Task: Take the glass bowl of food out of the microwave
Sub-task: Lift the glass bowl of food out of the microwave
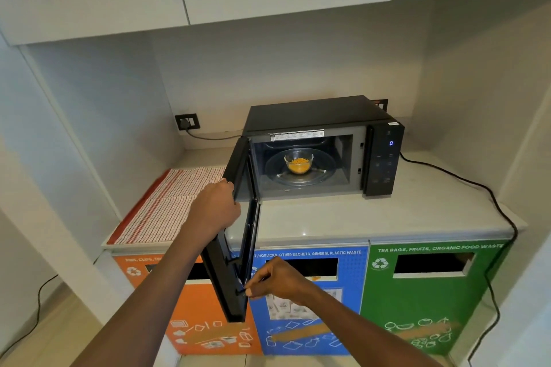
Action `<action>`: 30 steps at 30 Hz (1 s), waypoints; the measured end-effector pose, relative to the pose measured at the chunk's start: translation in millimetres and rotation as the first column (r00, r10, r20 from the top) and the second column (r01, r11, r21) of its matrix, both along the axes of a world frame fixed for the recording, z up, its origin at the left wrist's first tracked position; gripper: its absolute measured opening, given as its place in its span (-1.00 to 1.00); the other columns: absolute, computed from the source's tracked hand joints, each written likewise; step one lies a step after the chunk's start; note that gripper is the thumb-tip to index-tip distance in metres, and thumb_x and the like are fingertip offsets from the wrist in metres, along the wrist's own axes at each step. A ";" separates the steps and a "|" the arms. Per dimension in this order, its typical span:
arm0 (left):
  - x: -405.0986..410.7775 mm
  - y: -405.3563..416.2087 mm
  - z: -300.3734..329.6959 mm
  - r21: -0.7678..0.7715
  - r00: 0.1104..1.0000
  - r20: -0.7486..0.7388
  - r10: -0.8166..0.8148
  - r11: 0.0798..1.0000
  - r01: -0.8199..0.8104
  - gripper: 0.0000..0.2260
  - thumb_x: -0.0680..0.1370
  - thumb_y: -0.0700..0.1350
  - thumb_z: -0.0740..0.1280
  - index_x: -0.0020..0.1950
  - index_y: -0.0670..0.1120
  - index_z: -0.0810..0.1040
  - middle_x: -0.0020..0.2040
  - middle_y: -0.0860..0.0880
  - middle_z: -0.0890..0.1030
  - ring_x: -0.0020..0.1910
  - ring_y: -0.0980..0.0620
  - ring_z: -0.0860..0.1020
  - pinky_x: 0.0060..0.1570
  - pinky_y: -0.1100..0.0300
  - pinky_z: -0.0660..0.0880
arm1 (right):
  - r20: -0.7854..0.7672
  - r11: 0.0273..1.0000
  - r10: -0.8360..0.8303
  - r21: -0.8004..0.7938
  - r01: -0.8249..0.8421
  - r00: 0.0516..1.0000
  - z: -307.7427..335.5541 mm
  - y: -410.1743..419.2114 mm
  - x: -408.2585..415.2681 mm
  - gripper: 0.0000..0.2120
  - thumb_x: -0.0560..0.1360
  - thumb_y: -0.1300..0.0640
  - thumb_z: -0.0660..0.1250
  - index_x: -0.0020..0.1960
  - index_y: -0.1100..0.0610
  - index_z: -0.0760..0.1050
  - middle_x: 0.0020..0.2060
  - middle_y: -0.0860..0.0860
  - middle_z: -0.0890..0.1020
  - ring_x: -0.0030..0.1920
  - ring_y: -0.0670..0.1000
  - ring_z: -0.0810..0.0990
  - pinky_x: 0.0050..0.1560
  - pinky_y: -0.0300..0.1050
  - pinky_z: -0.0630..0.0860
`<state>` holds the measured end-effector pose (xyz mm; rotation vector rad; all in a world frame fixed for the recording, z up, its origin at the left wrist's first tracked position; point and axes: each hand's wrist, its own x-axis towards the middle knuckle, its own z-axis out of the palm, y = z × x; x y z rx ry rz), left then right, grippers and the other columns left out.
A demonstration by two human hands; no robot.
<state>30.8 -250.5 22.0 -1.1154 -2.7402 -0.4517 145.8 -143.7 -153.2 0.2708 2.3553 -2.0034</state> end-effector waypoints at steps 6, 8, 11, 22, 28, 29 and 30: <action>28.9 29.6 -7.4 0.015 0.980 -0.200 -0.019 1.000 0.023 -0.63 0.55 -0.17 0.29 0.34 -0.22 0.42 0.37 -0.21 0.44 0.26 -0.16 0.50 0.15 0.01 0.53 | 0.075 0.992 -0.090 -0.087 0.097 0.993 4.8 18.2 3.4 -0.77 0.45 0.16 0.48 0.00 0.31 0.68 -0.08 0.26 0.72 -0.15 0.04 0.72 0.01 -0.15 0.65; 36.3 42.9 -10.6 0.075 0.980 -0.193 -0.046 0.995 0.061 -0.67 0.57 -0.19 0.27 0.33 -0.20 0.44 0.36 -0.19 0.47 0.24 -0.16 0.53 0.11 0.01 0.54 | 0.084 0.975 -0.198 -0.087 0.205 0.977 7.9 29.3 3.4 -0.76 0.49 0.17 0.44 -0.02 0.38 0.66 -0.17 0.26 0.70 -0.28 -0.01 0.69 -0.10 -0.19 0.66; 42.3 64.9 -18.3 0.199 0.991 -0.113 -0.066 0.976 0.087 -0.82 0.58 -0.21 0.24 0.14 -0.22 0.53 0.11 -0.20 0.61 0.05 -0.17 0.61 -0.15 0.08 0.49 | 0.131 0.915 -0.381 -0.089 0.394 0.915 15.2 50.6 4.8 -0.81 0.54 0.21 0.37 -0.11 0.35 0.64 -0.29 0.19 0.66 -0.43 0.00 0.62 -0.37 -0.22 0.60; 15.4 139.4 -65.6 0.225 0.981 0.190 0.036 0.971 -0.079 -0.80 0.58 -0.26 0.19 0.11 -0.27 0.56 0.02 -0.30 0.63 -0.04 -0.26 0.61 -0.25 0.09 0.39 | 0.068 0.711 -0.701 0.135 0.690 0.709 26.0 163.4 -2.4 -0.74 0.56 0.12 0.31 -0.06 0.34 0.58 -0.28 0.17 0.70 -0.46 0.05 0.57 -0.40 -0.13 0.54; -27.2 175.4 -87.7 0.299 0.952 0.302 0.044 0.944 -0.139 -0.77 0.60 -0.24 0.17 0.05 -0.30 0.59 0.00 -0.31 0.64 -0.14 -0.20 0.58 -0.18 0.07 0.45 | 0.000 0.651 -0.738 0.261 0.713 0.674 28.6 232.1 -33.3 -0.77 0.55 0.12 0.32 -0.17 0.28 0.59 -0.23 0.20 0.72 -0.44 0.05 0.59 -0.42 -0.18 0.54; -35.8 182.1 -90.9 0.300 0.948 0.315 0.053 0.942 -0.153 -0.77 0.60 -0.24 0.17 0.03 -0.31 0.60 0.00 -0.31 0.64 -0.16 -0.18 0.56 -0.19 0.07 0.44 | -0.009 0.649 -0.737 0.272 0.710 0.676 28.0 243.6 -41.2 -0.78 0.55 0.13 0.31 -0.14 0.28 0.59 -0.23 0.20 0.71 -0.44 0.04 0.59 -0.43 -0.18 0.53; -44.5 188.9 -93.7 0.298 0.942 0.328 0.067 0.939 -0.171 -0.76 0.61 -0.24 0.17 0.00 -0.32 0.59 0.00 -0.32 0.64 -0.16 -0.18 0.56 -0.19 0.07 0.41 | -0.017 0.651 -0.732 0.280 0.706 0.681 27.6 254.6 -49.6 -0.77 0.56 0.14 0.30 -0.11 0.30 0.59 -0.24 0.20 0.70 -0.43 0.04 0.58 -0.43 -0.17 0.53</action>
